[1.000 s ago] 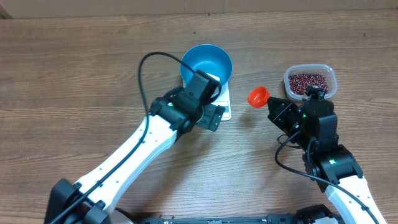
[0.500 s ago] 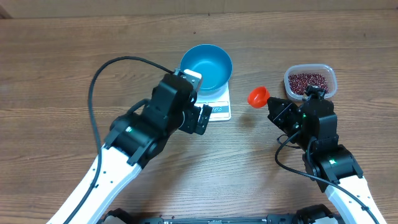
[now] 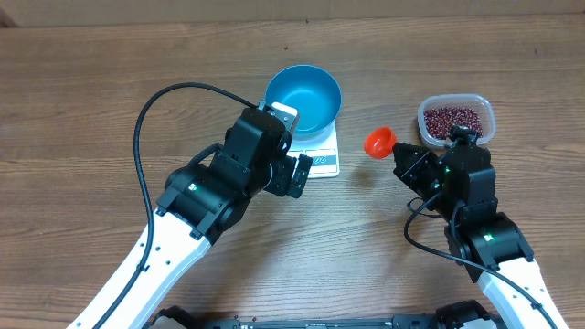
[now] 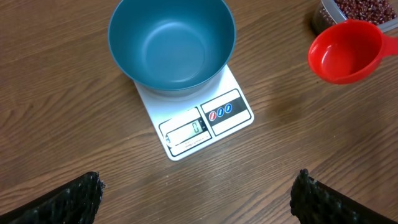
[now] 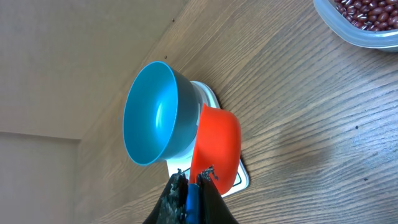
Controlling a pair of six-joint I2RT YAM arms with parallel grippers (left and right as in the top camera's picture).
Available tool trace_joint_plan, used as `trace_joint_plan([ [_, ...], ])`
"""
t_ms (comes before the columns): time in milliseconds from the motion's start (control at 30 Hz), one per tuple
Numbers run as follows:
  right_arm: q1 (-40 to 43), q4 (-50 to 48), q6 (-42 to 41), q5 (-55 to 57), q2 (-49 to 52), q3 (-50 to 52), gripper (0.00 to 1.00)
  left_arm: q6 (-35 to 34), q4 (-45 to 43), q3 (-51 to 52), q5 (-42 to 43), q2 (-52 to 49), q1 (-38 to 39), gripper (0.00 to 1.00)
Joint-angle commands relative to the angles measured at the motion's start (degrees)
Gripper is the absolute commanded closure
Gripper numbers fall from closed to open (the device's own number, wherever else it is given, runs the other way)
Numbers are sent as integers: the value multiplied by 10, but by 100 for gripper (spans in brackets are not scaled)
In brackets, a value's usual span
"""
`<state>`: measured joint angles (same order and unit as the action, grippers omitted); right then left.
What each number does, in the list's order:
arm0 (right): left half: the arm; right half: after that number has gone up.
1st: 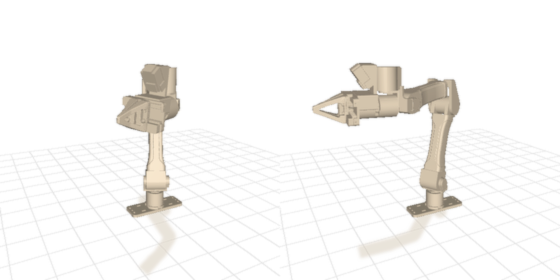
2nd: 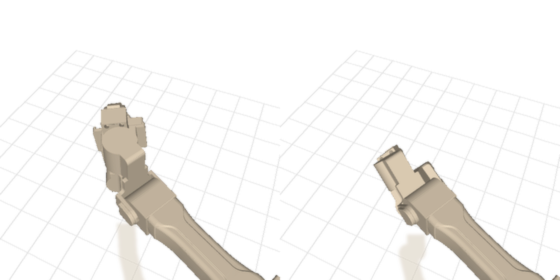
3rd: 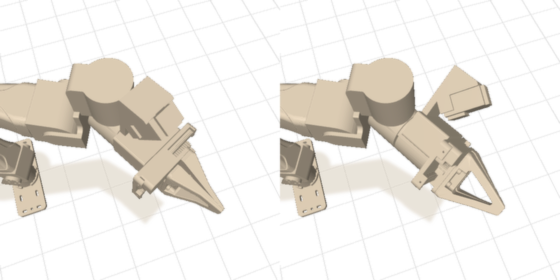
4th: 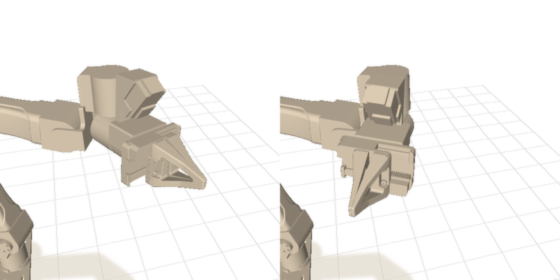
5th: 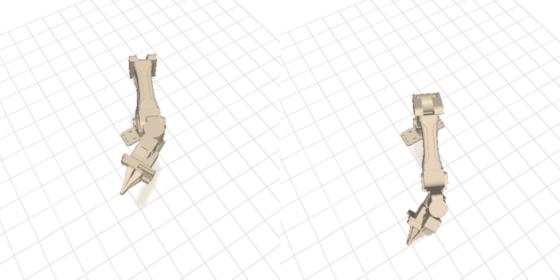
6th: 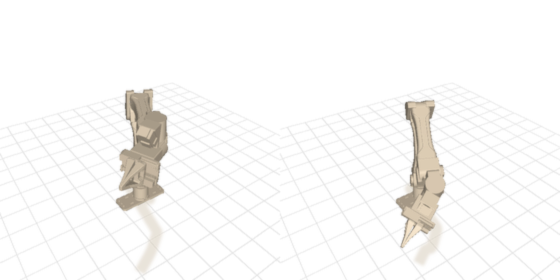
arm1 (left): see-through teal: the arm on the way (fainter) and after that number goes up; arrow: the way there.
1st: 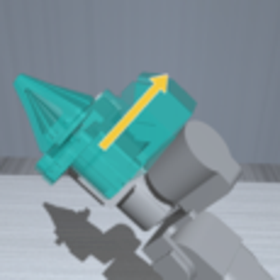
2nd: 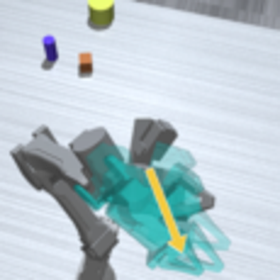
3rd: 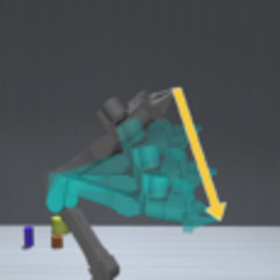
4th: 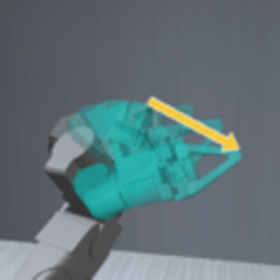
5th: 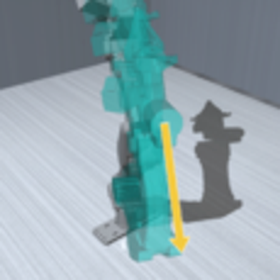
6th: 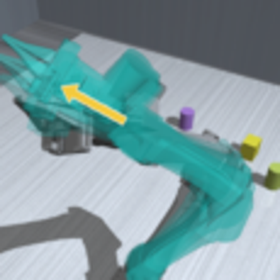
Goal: Scoop item into bowl and weigh 150g on scale
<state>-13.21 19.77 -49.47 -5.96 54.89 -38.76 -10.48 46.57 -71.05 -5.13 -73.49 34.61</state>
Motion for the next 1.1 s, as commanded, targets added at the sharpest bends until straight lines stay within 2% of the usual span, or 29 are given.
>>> trace_joint_plan([
  [0, -3, -1, -2, 3, -9, -11, 96, 2, 0, 0, 7, -4, -1, 0],
  [1067, -3, 2, -2, -8, -9, -11, 96, 2, 0, 0, 7, -4, -1, 0],
])
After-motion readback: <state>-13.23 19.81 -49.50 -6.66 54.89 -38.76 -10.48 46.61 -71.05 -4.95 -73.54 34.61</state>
